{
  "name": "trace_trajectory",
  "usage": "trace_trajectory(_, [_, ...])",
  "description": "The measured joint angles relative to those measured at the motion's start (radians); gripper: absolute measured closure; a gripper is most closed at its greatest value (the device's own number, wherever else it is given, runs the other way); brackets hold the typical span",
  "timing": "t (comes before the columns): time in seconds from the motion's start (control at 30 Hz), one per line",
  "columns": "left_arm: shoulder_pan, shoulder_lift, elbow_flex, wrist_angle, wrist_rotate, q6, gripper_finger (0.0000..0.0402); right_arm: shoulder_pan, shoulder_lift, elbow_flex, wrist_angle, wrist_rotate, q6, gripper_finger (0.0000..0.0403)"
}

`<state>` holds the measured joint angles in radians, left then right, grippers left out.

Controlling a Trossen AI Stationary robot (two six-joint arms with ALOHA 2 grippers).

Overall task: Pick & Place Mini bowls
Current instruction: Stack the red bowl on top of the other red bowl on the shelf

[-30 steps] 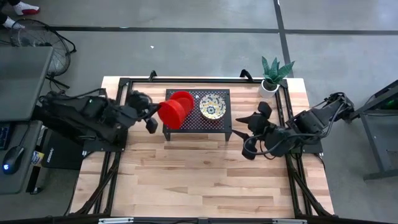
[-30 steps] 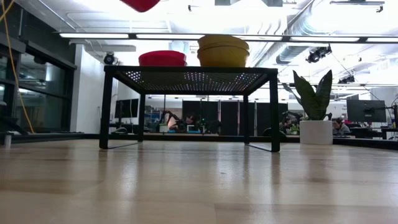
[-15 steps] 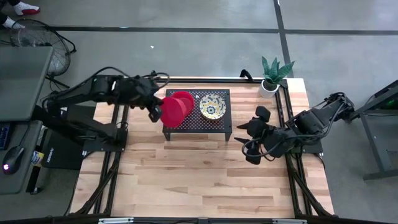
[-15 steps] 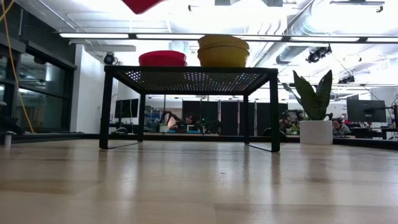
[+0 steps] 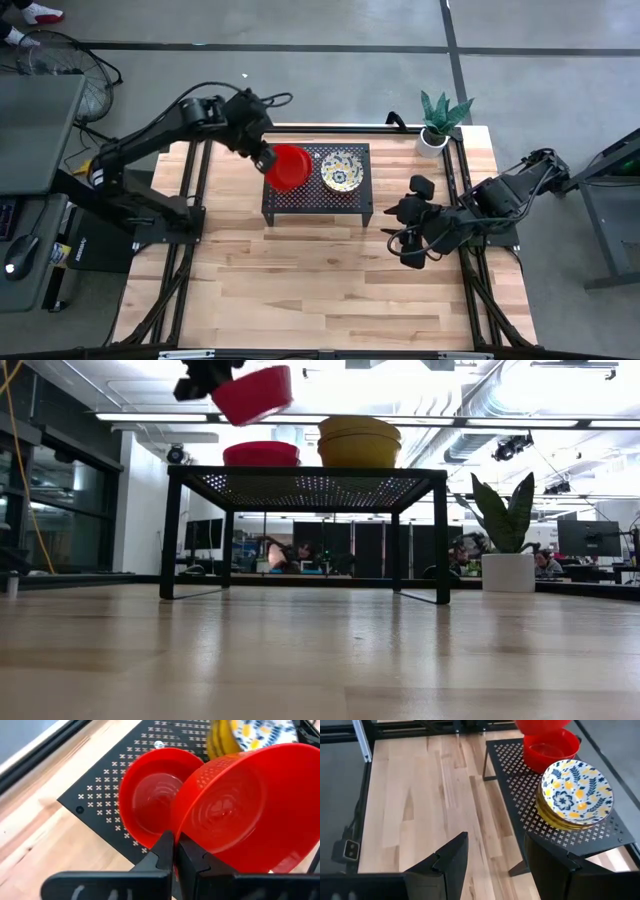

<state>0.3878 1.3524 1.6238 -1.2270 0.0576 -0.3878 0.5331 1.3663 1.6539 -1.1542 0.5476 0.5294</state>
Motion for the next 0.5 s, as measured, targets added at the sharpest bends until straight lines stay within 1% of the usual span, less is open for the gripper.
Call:
trace_trajectory(0.23, [0.099,0.044,0.000,0.016,0.103,0.032,0.0401,0.000,0.000,0.000,-0.058,0.004,0.056,0.0220])
trace_trajectory(0.4, [0.127,0.064,0.000,0.014,0.115,0.041,0.0401,0.000,0.000,0.000,-0.083,0.021,0.076,0.0220])
trace_trajectory(0.5, [0.138,0.073,0.000,0.014,0.105,0.043,0.0401,0.000,0.000,0.000,-0.083,0.022,0.076,0.0220])
